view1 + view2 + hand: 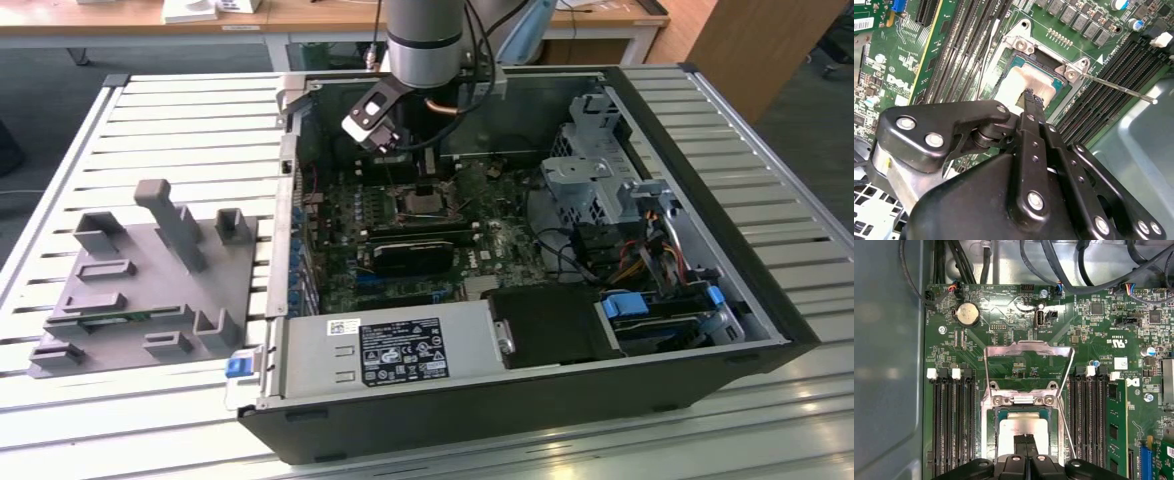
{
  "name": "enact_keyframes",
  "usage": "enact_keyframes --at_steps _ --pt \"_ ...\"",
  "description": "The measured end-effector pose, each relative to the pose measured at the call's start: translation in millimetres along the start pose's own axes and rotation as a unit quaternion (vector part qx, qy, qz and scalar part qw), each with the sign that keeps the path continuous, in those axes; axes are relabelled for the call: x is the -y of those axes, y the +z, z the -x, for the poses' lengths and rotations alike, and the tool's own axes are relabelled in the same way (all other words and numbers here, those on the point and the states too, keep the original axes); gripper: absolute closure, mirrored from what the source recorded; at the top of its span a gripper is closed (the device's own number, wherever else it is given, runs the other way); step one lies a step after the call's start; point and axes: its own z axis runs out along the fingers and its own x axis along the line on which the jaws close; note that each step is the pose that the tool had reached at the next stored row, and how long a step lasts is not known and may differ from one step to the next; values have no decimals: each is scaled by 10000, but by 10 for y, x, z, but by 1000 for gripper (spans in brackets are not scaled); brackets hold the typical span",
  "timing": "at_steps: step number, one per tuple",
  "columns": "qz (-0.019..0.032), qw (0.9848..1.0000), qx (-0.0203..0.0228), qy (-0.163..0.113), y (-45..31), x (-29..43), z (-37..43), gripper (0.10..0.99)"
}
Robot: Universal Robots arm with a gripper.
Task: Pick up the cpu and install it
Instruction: 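Place the cpu into insertion slot, then close the cpu cover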
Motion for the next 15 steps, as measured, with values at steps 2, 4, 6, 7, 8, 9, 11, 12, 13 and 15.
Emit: enact_keyframes --at_steps 2,4,6,7,8,9,11,12,13,15 --pt "0 10000 -1 0 -4 0 0 980" --pt "1 10000 -1 1 -8 0 0 980" --pt "1 10000 -1 1 -13 -1 0 980" --pt "1 10000 -1 1 -15 -1 0 980" --pt "0 10000 0 1 -18 -1 1 980" --pt "0 10000 0 1 -22 -1 1 980" --pt "1 10000 -1 1 -26 -1 0 980" --pt "1 10000 -2 1 -27 -1 0 980" --pt "0 10000 0 1 -30 -1 1 980" --pt "1 10000 -1 1 -34 -1 1 980"
